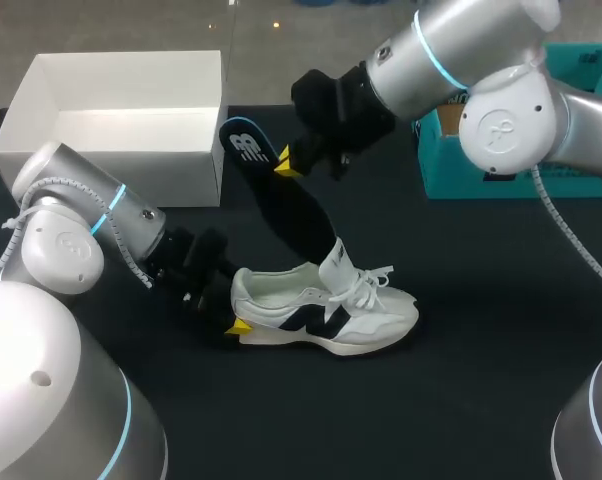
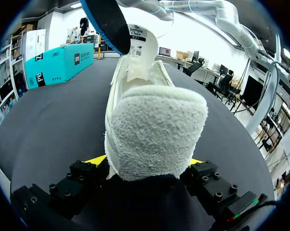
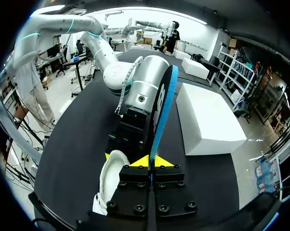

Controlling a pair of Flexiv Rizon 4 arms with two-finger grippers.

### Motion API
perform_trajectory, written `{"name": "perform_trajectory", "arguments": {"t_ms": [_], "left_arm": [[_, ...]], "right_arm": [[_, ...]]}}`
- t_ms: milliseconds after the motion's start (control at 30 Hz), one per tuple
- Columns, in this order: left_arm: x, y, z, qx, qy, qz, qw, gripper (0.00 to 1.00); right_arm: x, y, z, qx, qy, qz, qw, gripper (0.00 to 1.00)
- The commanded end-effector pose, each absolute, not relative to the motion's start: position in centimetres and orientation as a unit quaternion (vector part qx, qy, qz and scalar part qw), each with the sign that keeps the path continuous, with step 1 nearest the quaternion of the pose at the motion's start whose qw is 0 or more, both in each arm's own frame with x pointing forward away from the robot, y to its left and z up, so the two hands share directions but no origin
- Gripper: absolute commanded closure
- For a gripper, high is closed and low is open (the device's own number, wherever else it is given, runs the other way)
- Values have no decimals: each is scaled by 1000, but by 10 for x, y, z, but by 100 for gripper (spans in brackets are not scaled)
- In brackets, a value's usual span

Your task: Take the shoe out of the shoebox, open the shoe tongue, remove and reinsert the insole, then place the shoe into the shoebox

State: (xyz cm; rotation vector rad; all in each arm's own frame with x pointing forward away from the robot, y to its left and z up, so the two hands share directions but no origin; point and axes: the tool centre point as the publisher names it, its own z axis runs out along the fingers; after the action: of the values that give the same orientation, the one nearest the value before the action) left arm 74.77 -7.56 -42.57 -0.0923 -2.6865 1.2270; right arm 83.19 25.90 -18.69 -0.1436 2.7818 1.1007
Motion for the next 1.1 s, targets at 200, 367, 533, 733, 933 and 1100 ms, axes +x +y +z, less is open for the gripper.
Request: {"name": "perform_trajectory", "arguments": {"t_ms": [200,367,533,733,933,1100], "left_arm": [[748,-76,-428,-31,-905,413,93,100],[748,-76,-428,-31,-905,413,93,100],[748,-76,-428,-31,-905,413,93,100],[748,-76,-428,-31,-905,413,93,100],[748,-76,-428,-31,-905,413,93,100],[748,-76,-428,-31,-905,413,93,100]], "right_arm": [[830,253,-189,-42,921,379,74,100],[835,239,-176,-34,896,436,75,100],[840,232,-155,-26,868,493,55,100],[836,220,-133,-17,858,513,27,100],[830,204,-116,-16,847,530,16,100],[818,191,-99,-13,838,546,9,100]]}}
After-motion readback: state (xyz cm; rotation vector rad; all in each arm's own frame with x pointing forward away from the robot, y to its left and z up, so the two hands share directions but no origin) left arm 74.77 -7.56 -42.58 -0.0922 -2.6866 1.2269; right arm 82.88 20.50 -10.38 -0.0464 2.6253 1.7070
